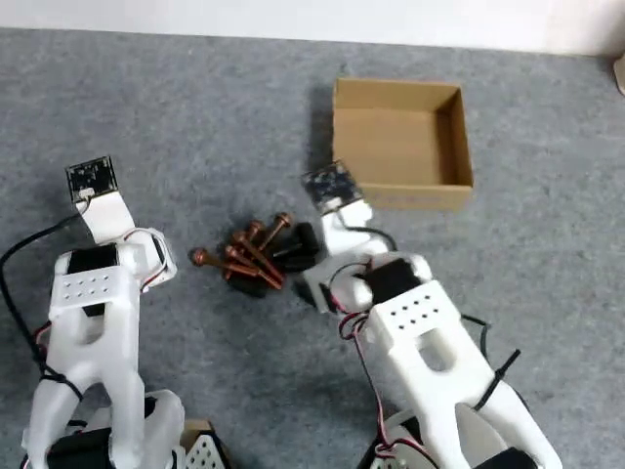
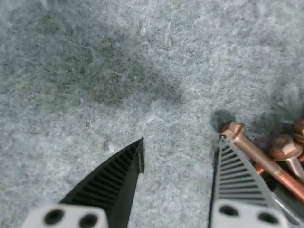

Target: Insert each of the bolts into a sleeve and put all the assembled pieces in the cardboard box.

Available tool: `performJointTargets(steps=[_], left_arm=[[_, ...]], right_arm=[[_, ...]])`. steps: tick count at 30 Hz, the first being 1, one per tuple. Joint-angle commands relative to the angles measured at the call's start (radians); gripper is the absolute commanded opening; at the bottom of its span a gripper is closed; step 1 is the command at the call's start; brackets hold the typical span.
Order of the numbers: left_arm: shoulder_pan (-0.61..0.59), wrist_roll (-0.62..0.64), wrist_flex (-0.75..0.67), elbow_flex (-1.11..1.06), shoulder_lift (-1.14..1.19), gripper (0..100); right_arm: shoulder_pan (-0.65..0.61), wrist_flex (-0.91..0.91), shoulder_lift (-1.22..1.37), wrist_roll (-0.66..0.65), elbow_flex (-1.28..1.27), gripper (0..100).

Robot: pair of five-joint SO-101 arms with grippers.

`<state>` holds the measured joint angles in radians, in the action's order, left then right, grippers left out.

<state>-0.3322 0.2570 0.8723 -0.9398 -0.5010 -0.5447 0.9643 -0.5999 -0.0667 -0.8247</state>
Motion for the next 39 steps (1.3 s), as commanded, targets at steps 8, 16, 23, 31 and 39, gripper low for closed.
performJointTargets(steps=[8,16,23,31,39], left_arm=[[0.007,-0.031,-0.017,0.024,-0.018,23],[0.007,-0.035,-0.017,0.024,-0.018,23],[0.007,-0.035,-0.015,0.024,-0.019,23],[0.007,-0.035,-0.017,0.025,-0.022,23],[0.004,-0.035,-0.017,0.024,-0.025,23]], right_arm=[[-0.168,0.001,0.214,-0.232,-0.010,32.7],[-0.148,-0.048,0.433,-0.296,0.105,32.7],[-0.142,-0.074,0.618,-0.287,0.166,32.5],[-0.045,-0.073,0.811,-0.293,0.317,32.5],[-0.010,-0.047,0.865,-0.293,0.372,17.8]])
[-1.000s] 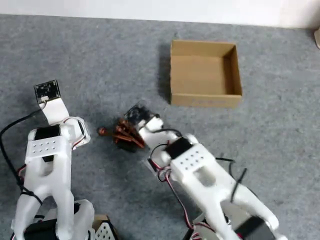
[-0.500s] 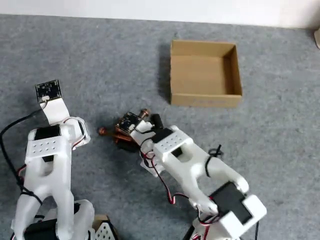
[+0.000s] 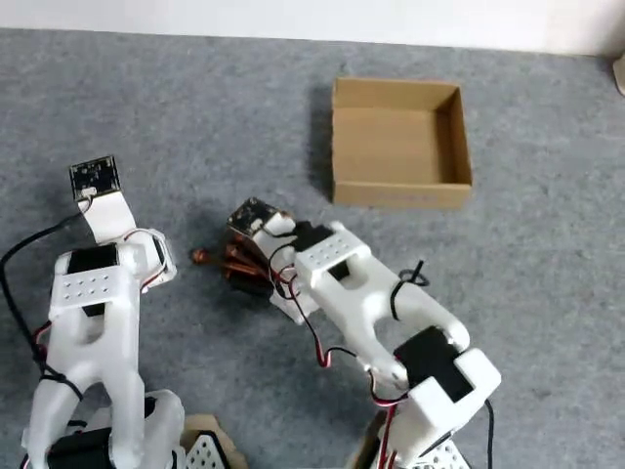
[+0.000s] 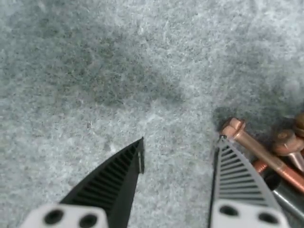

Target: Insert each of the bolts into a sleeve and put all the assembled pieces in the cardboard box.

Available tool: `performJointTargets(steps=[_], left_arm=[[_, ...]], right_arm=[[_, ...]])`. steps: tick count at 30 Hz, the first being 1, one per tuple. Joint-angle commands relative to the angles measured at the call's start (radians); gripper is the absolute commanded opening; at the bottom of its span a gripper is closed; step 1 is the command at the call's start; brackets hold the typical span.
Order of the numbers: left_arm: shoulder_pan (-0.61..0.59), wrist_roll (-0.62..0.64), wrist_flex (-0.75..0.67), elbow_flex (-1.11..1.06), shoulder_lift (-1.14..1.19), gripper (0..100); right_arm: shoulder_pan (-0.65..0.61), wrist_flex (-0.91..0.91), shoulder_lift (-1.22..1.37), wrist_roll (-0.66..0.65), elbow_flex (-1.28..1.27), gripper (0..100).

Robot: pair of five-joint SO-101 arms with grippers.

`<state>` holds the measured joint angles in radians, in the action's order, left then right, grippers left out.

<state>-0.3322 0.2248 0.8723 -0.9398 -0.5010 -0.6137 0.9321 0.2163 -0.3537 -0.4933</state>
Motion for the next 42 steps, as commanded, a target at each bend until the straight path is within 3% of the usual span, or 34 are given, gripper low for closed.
performJointTargets(steps=[1,3,12,23,32,42], left_arm=[[0.004,-0.005,-0.017,0.024,-0.025,23],[0.004,-0.005,-0.017,0.024,-0.025,23],[0.005,-0.005,-0.017,0.024,-0.019,23],[0.005,-0.005,-0.058,0.005,-0.018,23],[0.005,-0.005,-0.058,0.005,-0.018,23],[0.005,-0.005,-0.058,0.005,-0.018,23]], right_arm=[[0.062,-0.015,0.048,-0.006,0.041,11.9],[0.064,-0.015,0.048,-0.006,0.042,0.2],[0.050,0.082,0.027,0.002,0.061,0.5],[0.041,0.137,-0.346,0.002,0.012,0.5],[0.041,0.298,-0.604,0.002,-0.008,0.5],[0.131,0.403,-0.791,-0.006,-0.008,0.5]])
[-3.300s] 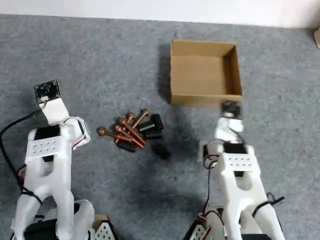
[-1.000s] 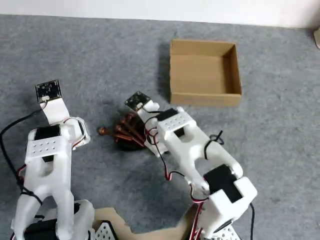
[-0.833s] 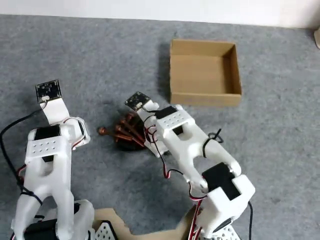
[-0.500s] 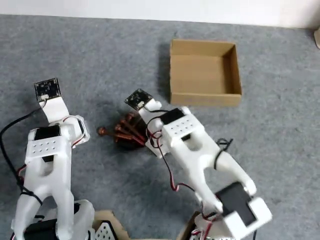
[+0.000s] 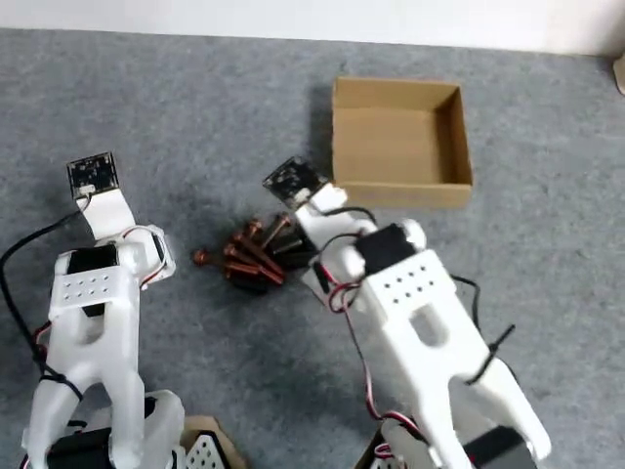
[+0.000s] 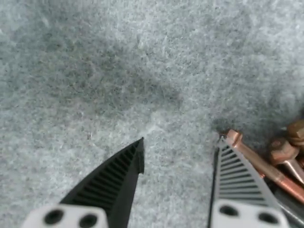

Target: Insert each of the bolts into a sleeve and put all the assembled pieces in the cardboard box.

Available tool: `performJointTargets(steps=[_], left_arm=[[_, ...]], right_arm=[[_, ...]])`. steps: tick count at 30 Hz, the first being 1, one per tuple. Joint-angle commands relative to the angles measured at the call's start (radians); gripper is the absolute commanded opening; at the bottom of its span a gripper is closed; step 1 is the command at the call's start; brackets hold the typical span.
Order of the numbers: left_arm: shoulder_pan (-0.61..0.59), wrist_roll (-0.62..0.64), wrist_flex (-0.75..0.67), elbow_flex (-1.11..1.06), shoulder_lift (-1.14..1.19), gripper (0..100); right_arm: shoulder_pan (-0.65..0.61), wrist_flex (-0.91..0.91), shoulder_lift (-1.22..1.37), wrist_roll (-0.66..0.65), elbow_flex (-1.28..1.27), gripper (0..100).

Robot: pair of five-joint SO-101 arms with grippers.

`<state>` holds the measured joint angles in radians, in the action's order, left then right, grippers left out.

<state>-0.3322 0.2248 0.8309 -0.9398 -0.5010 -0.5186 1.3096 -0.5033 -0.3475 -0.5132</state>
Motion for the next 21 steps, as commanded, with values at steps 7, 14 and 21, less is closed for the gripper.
performJointTargets(steps=[7,14,21], left_arm=[[0.007,-0.005,-0.017,0.005,-0.018,23],[0.064,-0.014,-0.017,0.005,-0.018,23],[0.137,-0.083,-0.017,-0.008,-0.018,23]], right_arm=[[0.131,0.085,-0.180,-0.014,0.013,0.5],[0.176,0.079,-0.285,-0.014,-0.113,0.5],[0.177,-0.027,-0.476,-0.014,-0.346,0.5]])
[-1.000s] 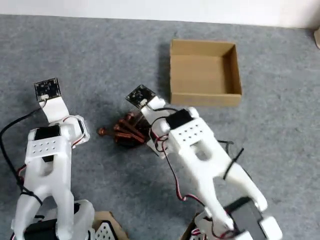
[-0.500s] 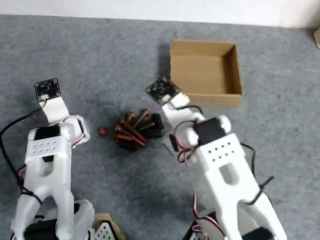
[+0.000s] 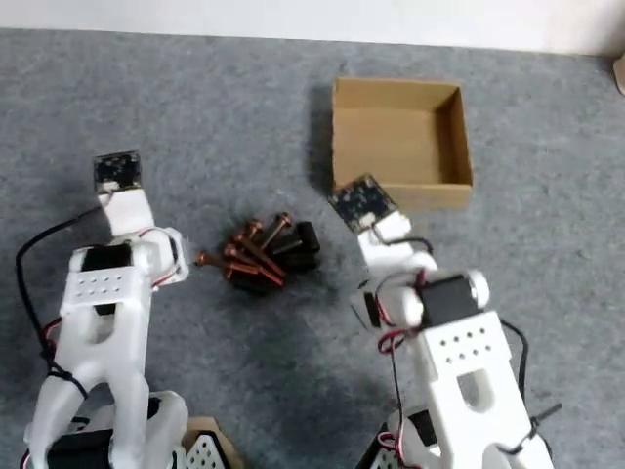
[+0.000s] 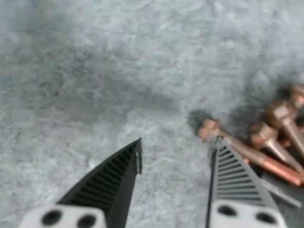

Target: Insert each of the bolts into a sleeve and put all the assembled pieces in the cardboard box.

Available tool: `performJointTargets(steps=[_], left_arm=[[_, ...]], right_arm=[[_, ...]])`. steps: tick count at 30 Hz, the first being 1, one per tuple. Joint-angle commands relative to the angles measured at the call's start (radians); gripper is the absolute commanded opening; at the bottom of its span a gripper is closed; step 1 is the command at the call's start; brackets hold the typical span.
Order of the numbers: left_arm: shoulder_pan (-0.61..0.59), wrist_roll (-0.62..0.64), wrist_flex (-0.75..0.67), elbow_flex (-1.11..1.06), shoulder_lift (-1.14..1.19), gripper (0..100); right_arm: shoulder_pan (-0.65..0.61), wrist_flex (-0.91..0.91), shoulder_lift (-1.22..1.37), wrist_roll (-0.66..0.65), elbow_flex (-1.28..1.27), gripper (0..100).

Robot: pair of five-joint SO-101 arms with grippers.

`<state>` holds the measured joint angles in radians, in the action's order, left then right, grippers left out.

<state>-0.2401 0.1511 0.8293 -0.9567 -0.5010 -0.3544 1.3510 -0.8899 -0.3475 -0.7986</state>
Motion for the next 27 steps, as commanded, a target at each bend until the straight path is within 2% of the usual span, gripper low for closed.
performJointTargets(steps=[1,8,13,19,24,27], left_arm=[[0.050,-0.009,-0.015,0.007,-0.018,23],[0.071,-0.008,-0.017,0.019,-0.018,23],[0.104,0.003,0.002,0.136,-0.016,23],[0.153,0.229,0.086,0.248,0.056,24],[0.223,0.318,0.183,0.305,0.191,24],[0.229,0.354,0.173,0.305,0.257,23]], right_arm=[[0.013,-0.093,-0.116,-0.014,-0.099,0.5],[0.013,-0.248,-0.153,-0.009,-0.312,0.5],[0.013,-0.335,-0.159,-0.005,-0.386,0.5],[0.013,-0.418,-0.154,-0.005,-0.441,0.5],[0.018,-0.420,-0.157,-0.005,-0.456,0.5],[0.030,-0.421,-0.153,-0.005,-0.456,0.5]])
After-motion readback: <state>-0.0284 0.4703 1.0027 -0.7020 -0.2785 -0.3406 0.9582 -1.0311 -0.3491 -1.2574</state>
